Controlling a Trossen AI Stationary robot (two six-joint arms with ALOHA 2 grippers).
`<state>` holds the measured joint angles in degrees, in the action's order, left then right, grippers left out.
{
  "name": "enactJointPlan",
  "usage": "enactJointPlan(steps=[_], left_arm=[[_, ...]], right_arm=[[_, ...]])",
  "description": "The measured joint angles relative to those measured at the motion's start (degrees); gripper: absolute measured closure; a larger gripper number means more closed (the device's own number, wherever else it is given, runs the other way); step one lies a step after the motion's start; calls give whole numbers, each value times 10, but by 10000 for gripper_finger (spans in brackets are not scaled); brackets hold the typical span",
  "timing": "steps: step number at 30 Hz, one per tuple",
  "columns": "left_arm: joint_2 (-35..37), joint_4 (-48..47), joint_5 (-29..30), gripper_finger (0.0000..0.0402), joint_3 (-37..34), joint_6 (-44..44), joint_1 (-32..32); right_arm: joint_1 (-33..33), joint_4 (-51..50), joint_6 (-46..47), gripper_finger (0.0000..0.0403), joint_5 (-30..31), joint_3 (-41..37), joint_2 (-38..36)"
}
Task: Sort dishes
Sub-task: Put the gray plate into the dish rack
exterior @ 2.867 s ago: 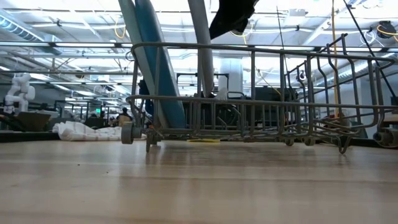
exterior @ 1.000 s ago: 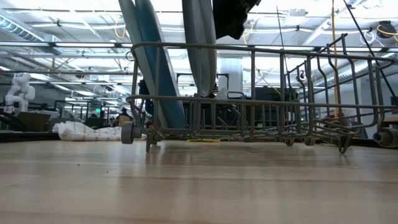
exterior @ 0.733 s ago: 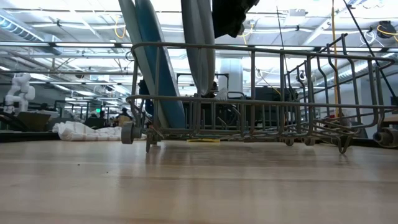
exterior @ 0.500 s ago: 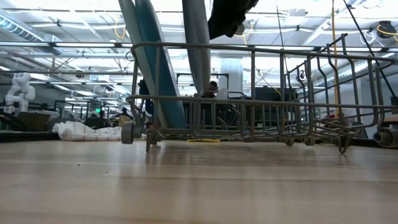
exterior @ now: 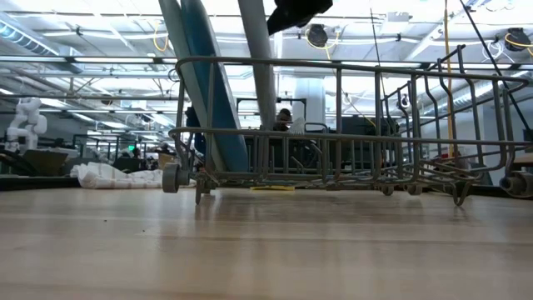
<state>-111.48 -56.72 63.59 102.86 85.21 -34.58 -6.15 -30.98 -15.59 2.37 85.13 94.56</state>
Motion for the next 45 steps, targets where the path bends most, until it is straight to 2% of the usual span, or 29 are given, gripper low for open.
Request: enactJointPlan(steps=[6,10,15,19,24,26,40,45], left_arm=[[0,-2,-8,379,0,14,23],[0,-6,-21,384,0,37,38],[0,-18,-22,384,0,45,38],[5,-78,-22,384,0,100,30],[5,-191,-42,384,-1,220,23],[5,-202,-43,384,-1,230,22],[3,-175,-56,385,-1,225,38],[-5,-180,-78,385,-9,230,52]], right_arm=[[-30,-81,-2,372,46,55,-1],[-42,-111,-2,348,47,91,-1],[-55,-164,-4,338,72,122,-1],[-67,-225,-7,337,76,132,-4],[-81,-323,32,337,76,132,-9],[-86,-344,45,337,76,132,-9],[-98,-296,37,337,81,132,-9],[-100,-296,34,337,81,132,-9]])
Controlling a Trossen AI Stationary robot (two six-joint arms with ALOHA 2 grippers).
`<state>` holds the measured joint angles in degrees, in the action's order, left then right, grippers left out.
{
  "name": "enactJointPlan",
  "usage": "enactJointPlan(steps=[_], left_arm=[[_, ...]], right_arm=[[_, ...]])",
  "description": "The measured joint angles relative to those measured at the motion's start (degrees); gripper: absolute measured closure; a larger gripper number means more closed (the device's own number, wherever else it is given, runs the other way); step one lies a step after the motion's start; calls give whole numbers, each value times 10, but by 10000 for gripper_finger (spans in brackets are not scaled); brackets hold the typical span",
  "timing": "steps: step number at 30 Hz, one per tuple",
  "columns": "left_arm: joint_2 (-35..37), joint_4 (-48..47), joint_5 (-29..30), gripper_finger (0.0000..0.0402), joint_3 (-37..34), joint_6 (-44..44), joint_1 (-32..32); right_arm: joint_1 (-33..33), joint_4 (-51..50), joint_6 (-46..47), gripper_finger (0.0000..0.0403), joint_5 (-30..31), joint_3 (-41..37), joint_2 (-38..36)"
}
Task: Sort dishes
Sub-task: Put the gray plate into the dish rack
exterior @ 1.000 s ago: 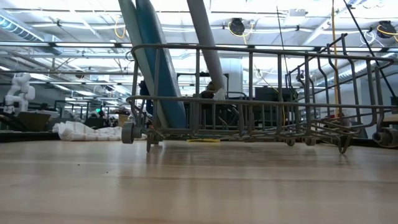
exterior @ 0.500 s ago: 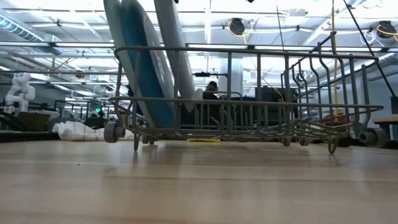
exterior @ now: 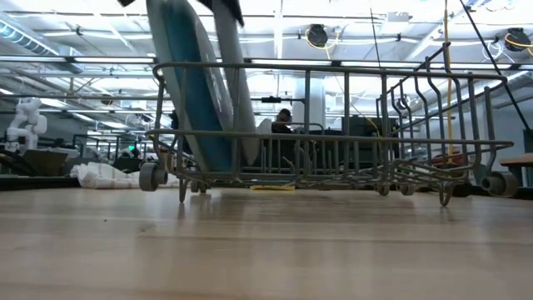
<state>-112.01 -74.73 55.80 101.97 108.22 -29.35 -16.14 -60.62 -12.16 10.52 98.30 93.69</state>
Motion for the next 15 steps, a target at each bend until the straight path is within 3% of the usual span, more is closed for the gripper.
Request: enactJointPlan(steps=[6,15], left_arm=[[0,-10,-27,385,-25,24,9],[0,6,-4,373,-31,-2,9]], right_arm=[[-14,0,1,337,0,0,0],[-20,5,7,337,1,-1,0]])
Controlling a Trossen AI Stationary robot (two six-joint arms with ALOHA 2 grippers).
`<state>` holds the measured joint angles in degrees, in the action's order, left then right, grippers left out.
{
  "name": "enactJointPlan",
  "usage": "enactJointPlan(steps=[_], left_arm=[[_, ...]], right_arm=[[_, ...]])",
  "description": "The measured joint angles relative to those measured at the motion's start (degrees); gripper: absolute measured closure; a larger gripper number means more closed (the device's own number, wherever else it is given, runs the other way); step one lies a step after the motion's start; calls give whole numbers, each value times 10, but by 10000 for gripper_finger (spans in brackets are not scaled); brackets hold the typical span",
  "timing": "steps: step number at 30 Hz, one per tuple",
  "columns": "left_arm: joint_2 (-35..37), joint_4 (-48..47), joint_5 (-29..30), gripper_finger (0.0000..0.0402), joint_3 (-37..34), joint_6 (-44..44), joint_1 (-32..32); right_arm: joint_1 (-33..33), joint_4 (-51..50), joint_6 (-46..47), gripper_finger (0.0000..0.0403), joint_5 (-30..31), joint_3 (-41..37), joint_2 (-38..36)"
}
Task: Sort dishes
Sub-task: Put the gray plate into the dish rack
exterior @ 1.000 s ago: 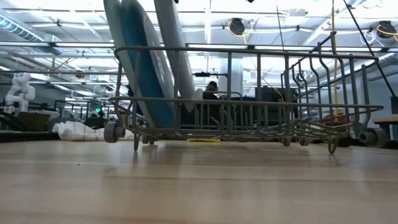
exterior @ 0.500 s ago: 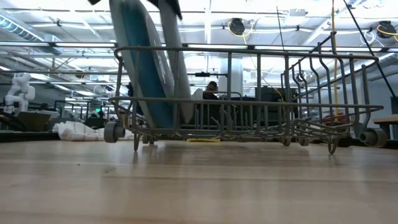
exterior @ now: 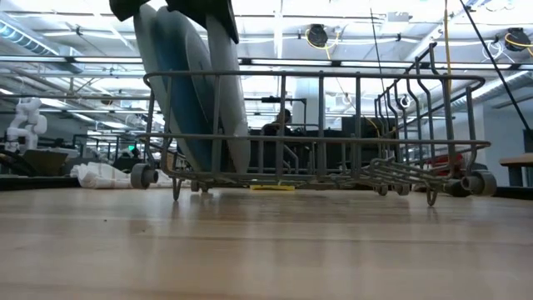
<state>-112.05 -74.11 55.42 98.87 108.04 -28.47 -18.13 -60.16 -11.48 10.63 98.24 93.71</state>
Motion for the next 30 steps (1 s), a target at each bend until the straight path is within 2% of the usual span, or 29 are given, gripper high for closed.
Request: enactJointPlan(steps=[5,13,26,30], left_arm=[[1,5,39,367,0,-20,-6],[2,-1,32,377,0,-23,0],[2,-10,19,292,0,-19,2],[2,-28,20,280,0,-13,-1]], right_arm=[[0,0,7,337,0,0,0],[0,4,16,337,1,0,0],[0,4,30,337,1,0,0],[-2,4,33,337,0,0,0]])
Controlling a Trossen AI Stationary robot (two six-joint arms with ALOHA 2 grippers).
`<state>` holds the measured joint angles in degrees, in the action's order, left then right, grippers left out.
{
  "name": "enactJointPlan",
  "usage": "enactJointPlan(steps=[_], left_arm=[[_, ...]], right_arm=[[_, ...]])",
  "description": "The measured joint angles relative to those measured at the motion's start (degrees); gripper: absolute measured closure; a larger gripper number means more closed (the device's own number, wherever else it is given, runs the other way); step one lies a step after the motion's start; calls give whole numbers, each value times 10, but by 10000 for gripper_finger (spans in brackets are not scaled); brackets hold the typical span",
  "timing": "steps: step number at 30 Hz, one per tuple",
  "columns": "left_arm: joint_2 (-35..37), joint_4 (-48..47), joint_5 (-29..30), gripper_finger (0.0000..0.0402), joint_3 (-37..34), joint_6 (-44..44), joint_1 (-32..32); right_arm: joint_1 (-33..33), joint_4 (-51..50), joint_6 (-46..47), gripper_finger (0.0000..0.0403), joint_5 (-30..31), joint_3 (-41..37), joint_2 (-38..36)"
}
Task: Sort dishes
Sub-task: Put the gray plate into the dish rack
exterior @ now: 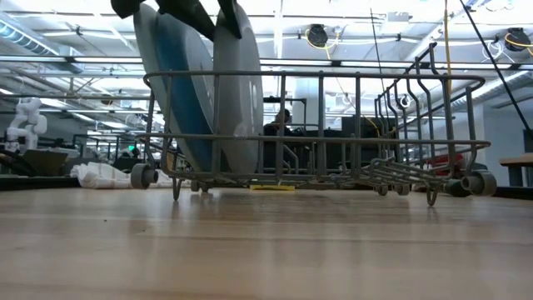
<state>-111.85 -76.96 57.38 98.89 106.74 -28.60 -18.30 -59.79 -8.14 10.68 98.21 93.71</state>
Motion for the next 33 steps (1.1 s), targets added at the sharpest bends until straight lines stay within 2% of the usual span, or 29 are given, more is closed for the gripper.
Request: enactJointPlan(steps=[9,16,24,28,33], left_arm=[[30,-24,47,279,12,0,-21],[59,-33,59,278,14,-23,-37],[102,-31,135,278,16,-43,-78],[130,-1,193,278,23,-103,-107],[157,64,257,278,32,-228,-150]], right_arm=[[-5,0,2,337,-2,0,0],[-5,2,2,337,-2,0,0],[10,34,-17,337,14,0,19],[35,63,-38,337,19,0,46],[65,88,-38,337,64,0,68]])
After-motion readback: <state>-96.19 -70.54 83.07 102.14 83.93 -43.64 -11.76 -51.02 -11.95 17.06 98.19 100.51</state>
